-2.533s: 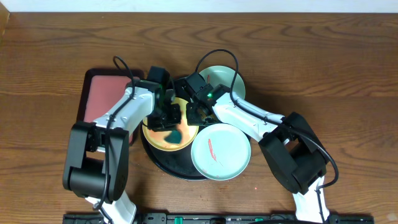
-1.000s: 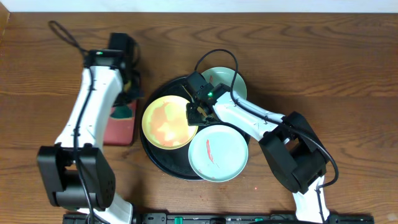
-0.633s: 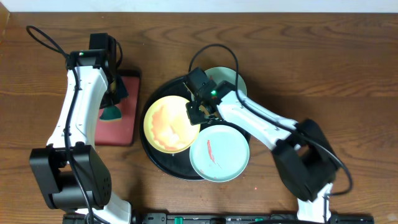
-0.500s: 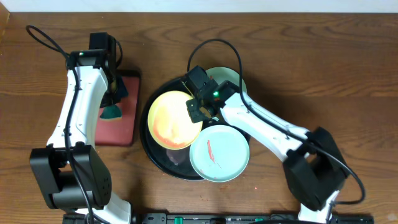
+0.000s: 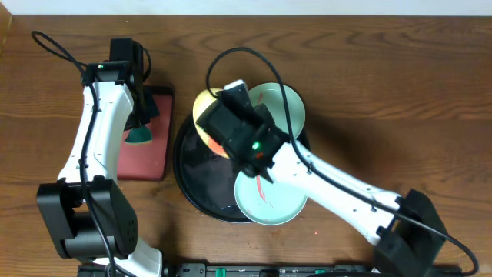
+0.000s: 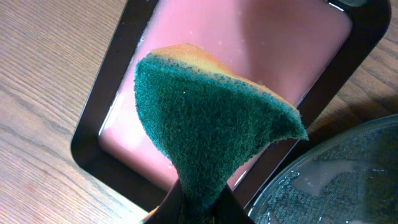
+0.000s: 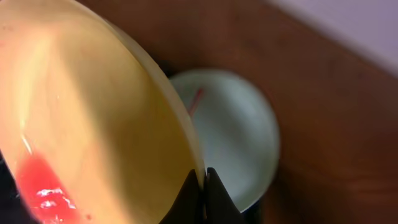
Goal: Clean dirty plates on tray and stack at the side
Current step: 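Lift the yellow plate with the right gripper and place it right of tray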
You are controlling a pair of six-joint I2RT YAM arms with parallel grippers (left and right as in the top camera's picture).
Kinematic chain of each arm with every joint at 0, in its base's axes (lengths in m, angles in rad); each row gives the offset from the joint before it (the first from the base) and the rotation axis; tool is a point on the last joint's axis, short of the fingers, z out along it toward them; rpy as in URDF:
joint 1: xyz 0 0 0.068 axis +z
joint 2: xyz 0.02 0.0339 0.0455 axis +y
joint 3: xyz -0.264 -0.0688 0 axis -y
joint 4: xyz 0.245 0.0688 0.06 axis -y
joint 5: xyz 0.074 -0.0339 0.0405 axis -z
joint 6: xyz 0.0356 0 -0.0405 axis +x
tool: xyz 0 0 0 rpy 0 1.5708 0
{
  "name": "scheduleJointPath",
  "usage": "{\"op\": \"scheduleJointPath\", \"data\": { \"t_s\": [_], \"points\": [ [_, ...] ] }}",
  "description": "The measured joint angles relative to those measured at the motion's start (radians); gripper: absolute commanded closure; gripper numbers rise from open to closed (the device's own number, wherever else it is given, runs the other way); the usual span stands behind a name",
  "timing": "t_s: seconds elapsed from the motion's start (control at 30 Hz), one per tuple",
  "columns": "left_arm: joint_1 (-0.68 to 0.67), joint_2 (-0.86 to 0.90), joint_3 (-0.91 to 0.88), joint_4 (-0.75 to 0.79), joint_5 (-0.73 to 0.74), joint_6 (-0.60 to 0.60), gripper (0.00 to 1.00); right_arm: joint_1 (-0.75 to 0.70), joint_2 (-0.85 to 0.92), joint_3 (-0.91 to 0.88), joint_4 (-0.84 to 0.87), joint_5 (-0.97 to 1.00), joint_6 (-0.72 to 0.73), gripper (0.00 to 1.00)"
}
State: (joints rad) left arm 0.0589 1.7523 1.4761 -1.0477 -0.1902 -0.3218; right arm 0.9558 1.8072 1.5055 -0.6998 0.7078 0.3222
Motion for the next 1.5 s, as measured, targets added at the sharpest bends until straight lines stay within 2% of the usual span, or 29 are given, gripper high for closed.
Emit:
{"op": "scheduleJointPath", "data": {
  "t_s": [0.27, 0.43, 1.07, 1.27, 1.5],
  "points": [
    [0.000, 0.000, 0.000, 0.001, 0.001, 0.000, 0.92, 0.082, -0.010, 0.000, 0.055, 0.285, -0.089, 0.99],
    [0.000, 0.000, 0.000, 0.002, 0.001, 0.000, 0.92, 0.101, -0.010, 0.000, 0.058, 0.398, -0.106, 0.99],
    [0.000, 0.000, 0.000, 0.002, 0.001, 0.000, 0.93, 0.101, -0.010, 0.000, 0.055, 0.446, -0.103, 0.99],
    [0.000, 0.000, 0.000, 0.002, 0.002, 0.000, 0.92, 0.074, -0.011, 0.001, 0.024, 0.321, -0.085, 0.99],
    [0.000, 0.000, 0.000, 0.001, 0.004, 0.000, 0.92, -0.068, -0.089, 0.001, -0.086, -0.121, 0.030, 0.99]
  ]
}}
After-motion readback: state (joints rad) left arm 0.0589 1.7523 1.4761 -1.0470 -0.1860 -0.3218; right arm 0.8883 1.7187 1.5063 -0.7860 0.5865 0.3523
